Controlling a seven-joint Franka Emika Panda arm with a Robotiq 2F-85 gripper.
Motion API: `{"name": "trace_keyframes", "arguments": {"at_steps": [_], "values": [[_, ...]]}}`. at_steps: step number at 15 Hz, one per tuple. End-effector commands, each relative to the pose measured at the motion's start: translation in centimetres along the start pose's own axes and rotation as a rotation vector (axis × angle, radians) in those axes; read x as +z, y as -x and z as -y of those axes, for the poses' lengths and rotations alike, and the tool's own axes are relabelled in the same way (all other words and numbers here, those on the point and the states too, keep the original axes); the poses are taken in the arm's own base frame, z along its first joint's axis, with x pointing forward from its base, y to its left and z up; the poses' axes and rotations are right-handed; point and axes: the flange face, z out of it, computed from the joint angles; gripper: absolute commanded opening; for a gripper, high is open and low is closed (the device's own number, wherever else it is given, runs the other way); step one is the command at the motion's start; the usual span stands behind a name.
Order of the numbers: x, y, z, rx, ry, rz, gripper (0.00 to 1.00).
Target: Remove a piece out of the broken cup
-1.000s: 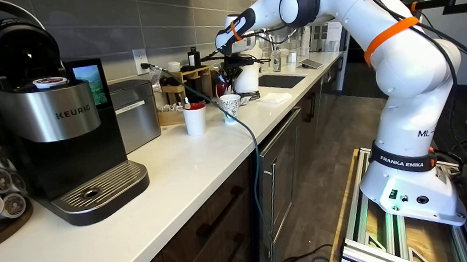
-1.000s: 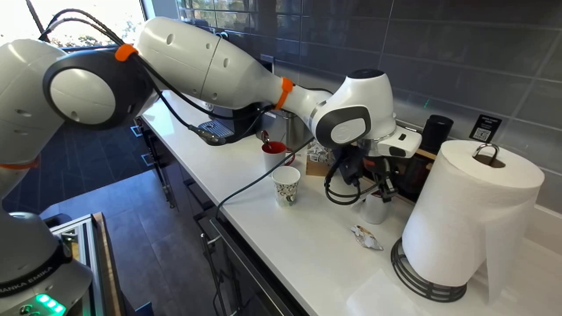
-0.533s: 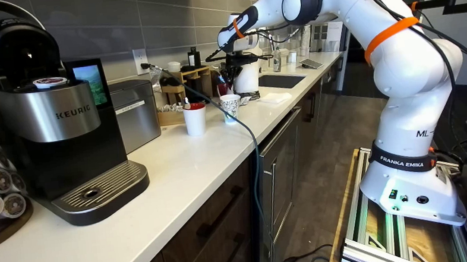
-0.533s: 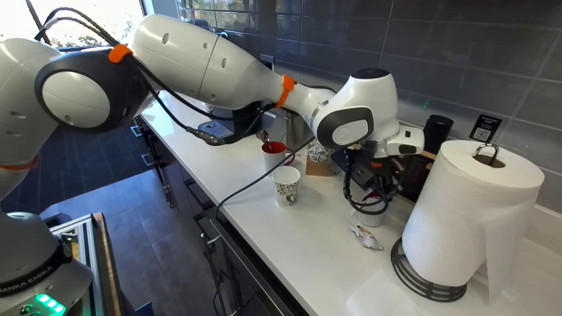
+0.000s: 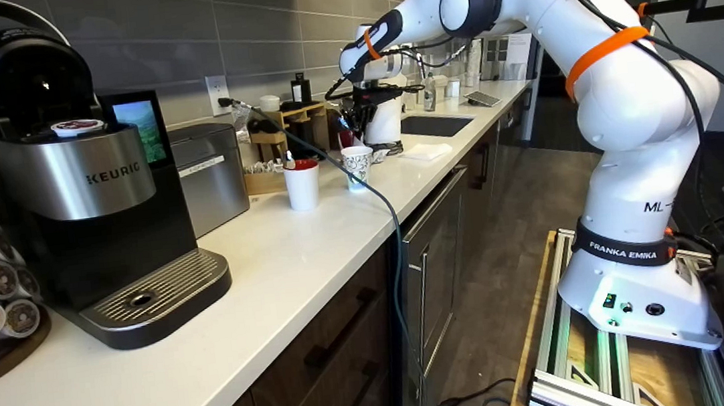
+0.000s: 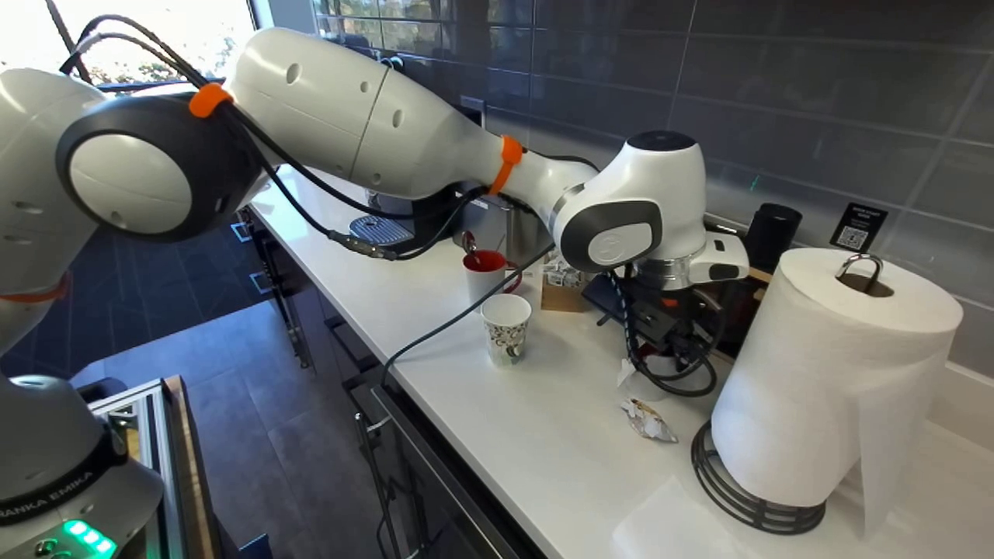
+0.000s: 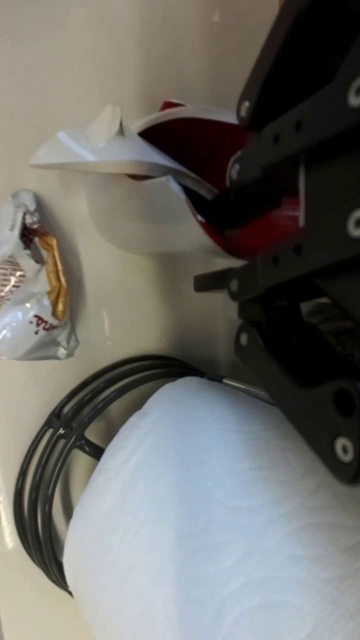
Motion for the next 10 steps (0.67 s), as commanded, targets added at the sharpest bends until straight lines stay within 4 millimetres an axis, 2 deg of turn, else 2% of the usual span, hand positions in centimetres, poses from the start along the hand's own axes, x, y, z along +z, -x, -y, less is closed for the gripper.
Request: {"name": "trace_keyframes", "arguments": {"at_steps": [1,6,10], "values": [[0.4,0.7,0.0,-0.018,-0.013,0.045,0.62],[-2.6,0.4,-1.0,0.097,-0.04,-0.012,0.99],[-5.3,0.2,-1.6,0.223,-0.063,-0.037,1.0]]}}
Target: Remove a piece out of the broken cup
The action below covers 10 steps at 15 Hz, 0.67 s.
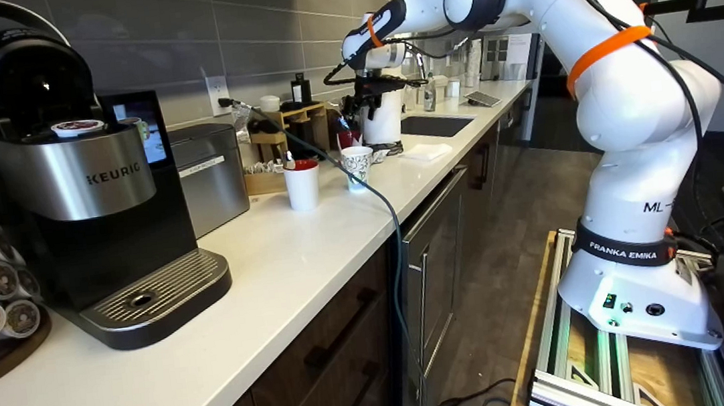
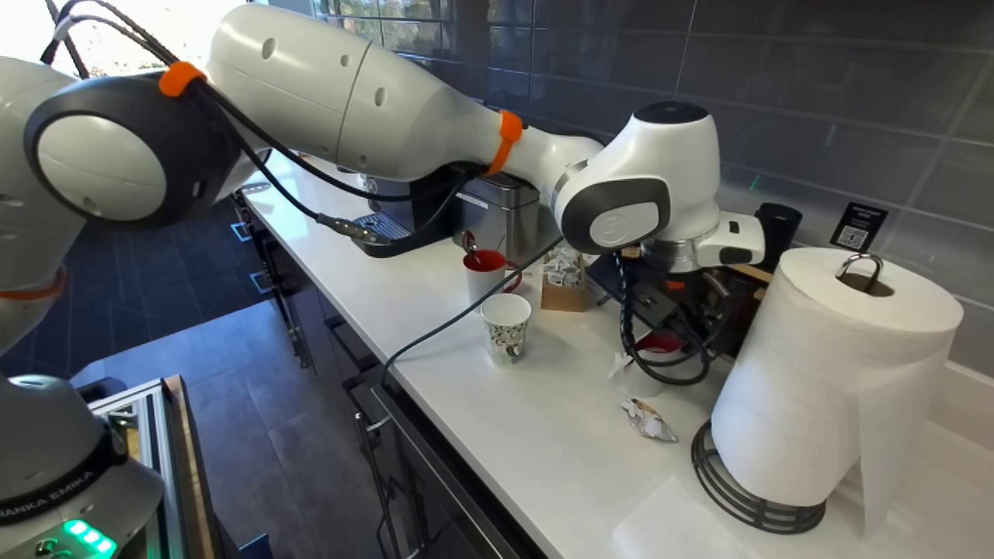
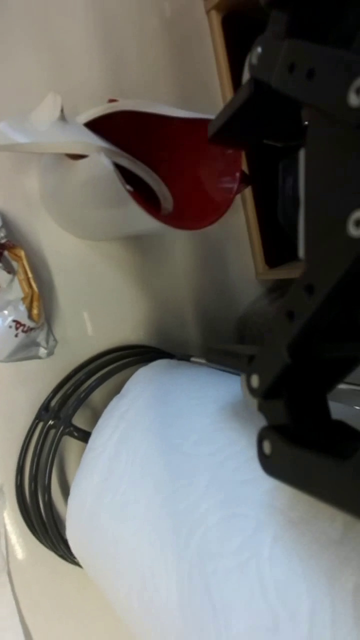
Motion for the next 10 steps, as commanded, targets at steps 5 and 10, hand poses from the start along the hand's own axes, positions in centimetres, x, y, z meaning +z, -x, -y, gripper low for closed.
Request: {"name": "trace_keyframes", "arguments": {"at_steps": [5,10], "values": [[-3.8,2.8,-0.5,0.314,-0.04,0.13,1.0],[-4.8,5.5,0.9,0.361,-0.141,0.159,1.0]]}}
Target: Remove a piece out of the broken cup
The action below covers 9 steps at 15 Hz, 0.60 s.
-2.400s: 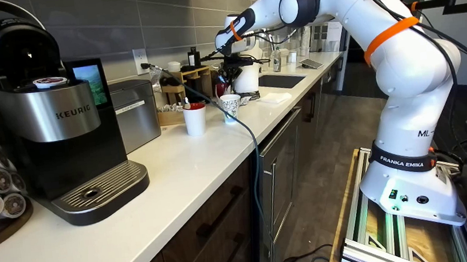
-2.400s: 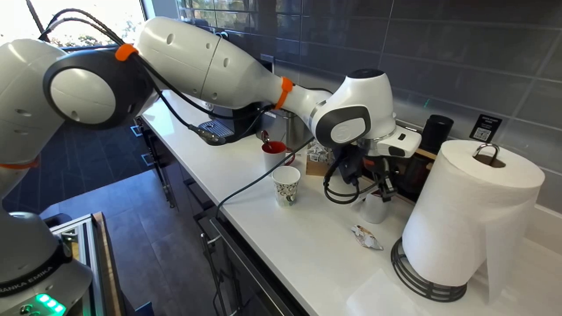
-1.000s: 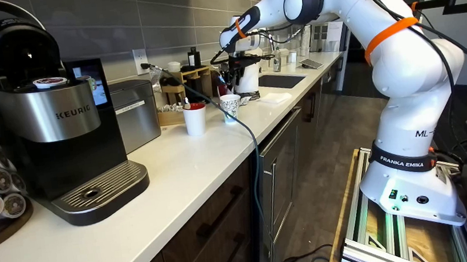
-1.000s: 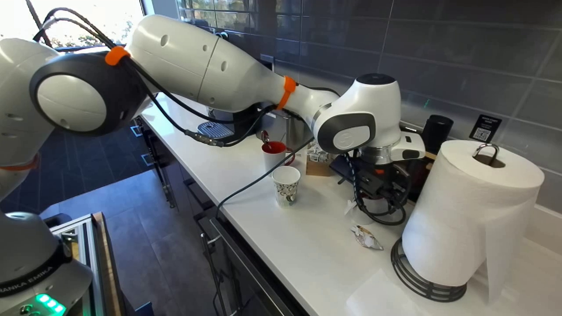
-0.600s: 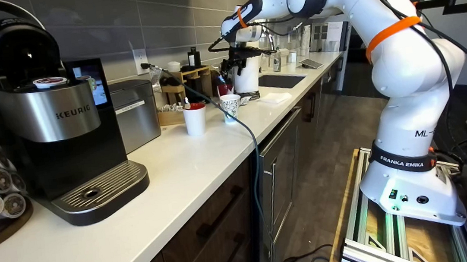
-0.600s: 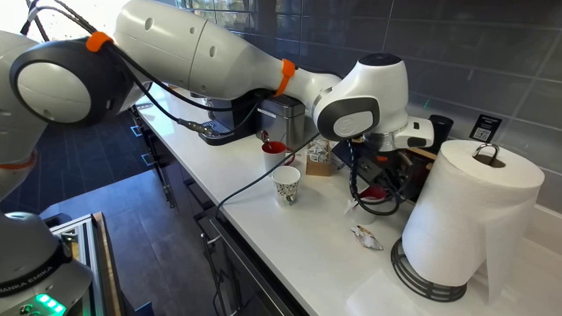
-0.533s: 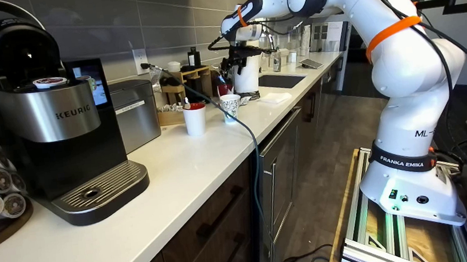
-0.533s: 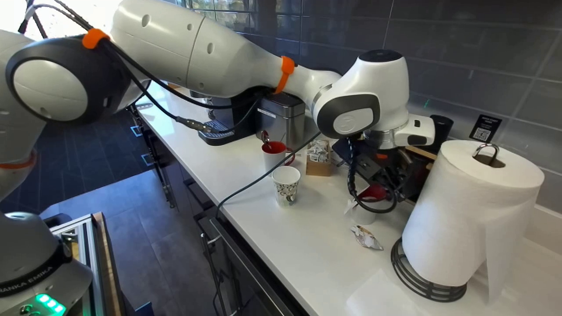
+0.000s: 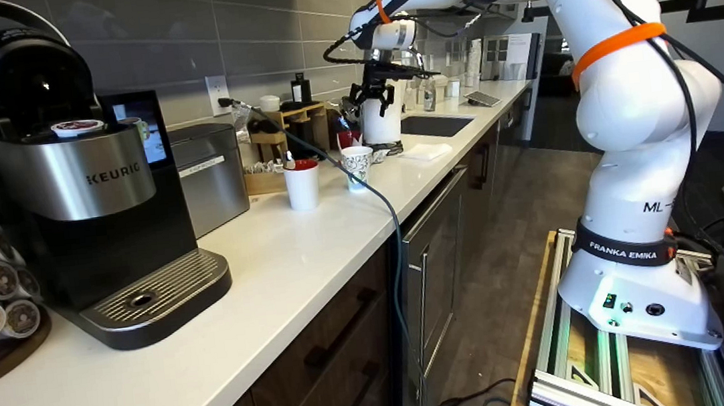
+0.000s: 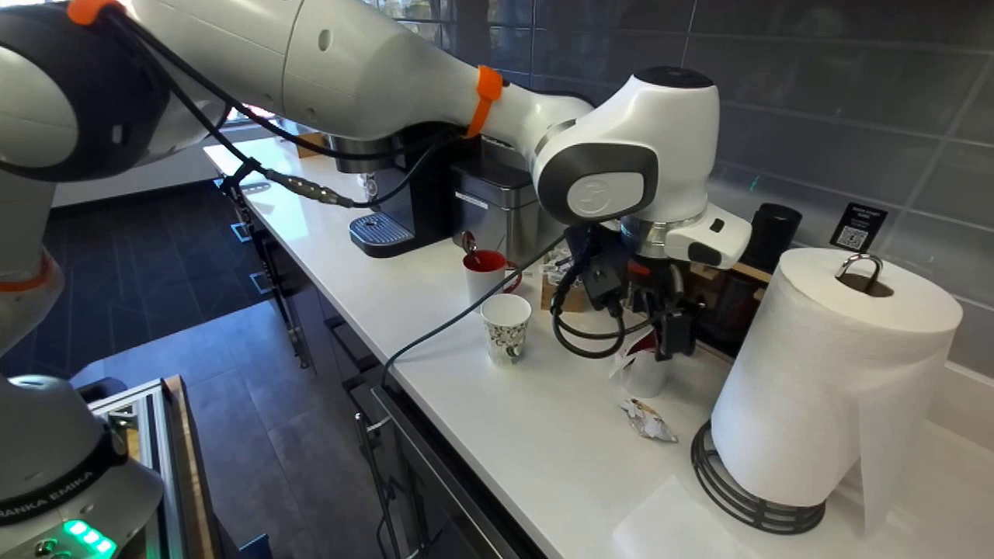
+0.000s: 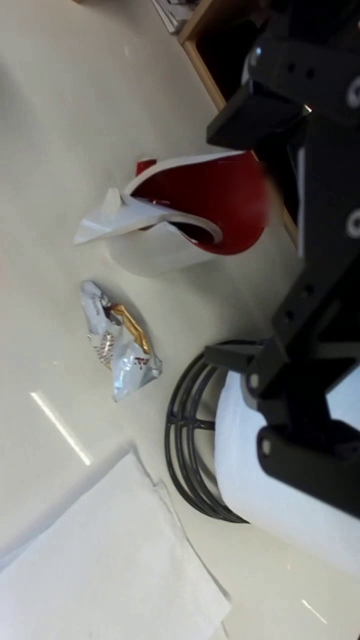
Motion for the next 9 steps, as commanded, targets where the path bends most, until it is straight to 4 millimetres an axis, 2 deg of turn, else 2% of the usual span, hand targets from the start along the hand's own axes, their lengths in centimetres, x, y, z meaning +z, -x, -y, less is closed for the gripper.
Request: {"name": "trace_keyframes", "arguments": {"at_steps": [1,4,5,9], "values": [[-0.5,3.5,0.7,0.035,-0.087,0.055,1.0],[-0.6,5.1,1.0,0.038,-0.122,0.07,1.0],[-0.1,3.1,1.2,0.031,-0.088,0.056,1.0],[-0.6,4.1,1.1,0.037,-0.101,0.069,1.0]]}}
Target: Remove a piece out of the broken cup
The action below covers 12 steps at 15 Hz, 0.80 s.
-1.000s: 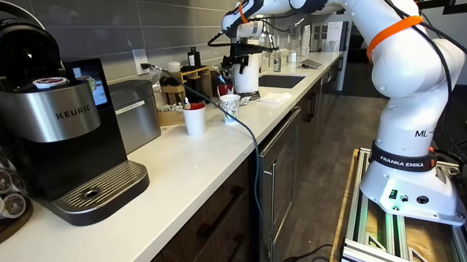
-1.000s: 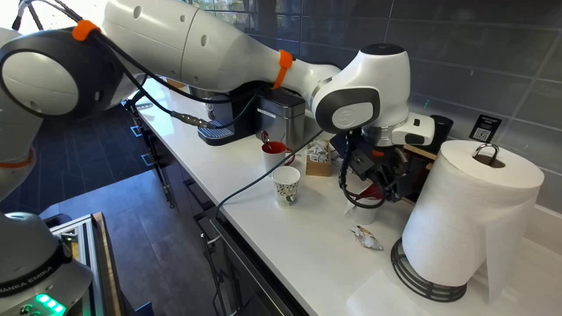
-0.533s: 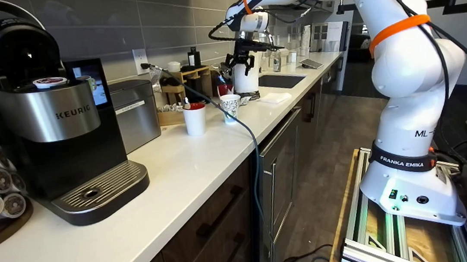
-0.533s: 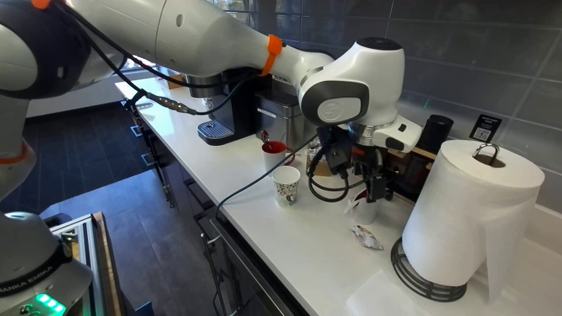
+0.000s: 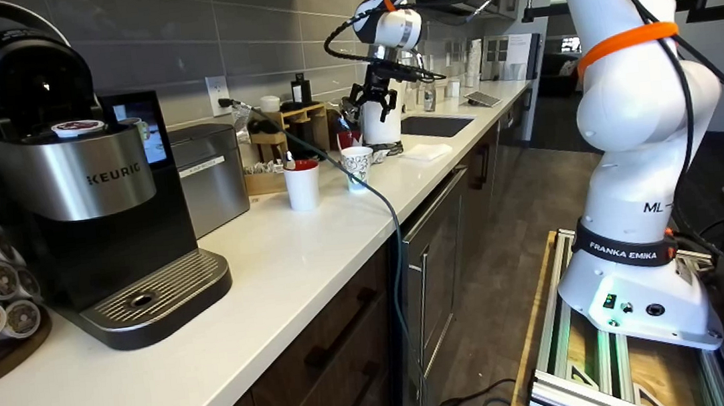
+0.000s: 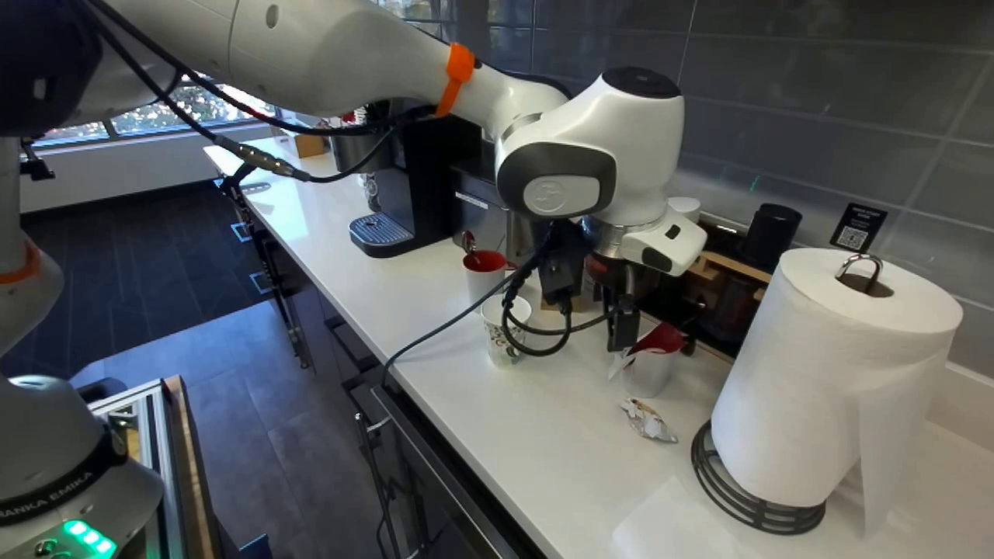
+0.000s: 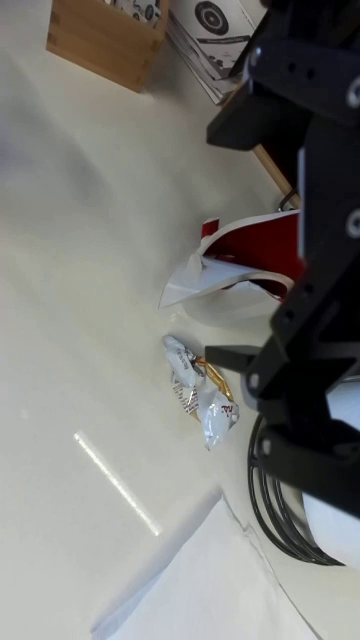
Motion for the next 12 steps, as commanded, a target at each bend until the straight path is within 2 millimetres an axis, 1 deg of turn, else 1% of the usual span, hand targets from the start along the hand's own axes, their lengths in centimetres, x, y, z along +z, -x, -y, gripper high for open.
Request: {"name": "trace_keyframes", "arguments": {"at_steps": [1,5,8,10,12], "values": [[0.4,-0.2,0.2,-0.042,-0.002,-0.031,1.0],[2.8,0.6,-0.6,-0.193,-0.152,-0.126,1.0],[4.6,1.8,-2.8,-0.237,-0.228,-0.161,1.0],[5.6,2.5,-4.4,-0.239,-0.247,-0.161,1.0],[6.5,3.0,-5.1,-0.251,-0.264,-0.16,1.0]]}}
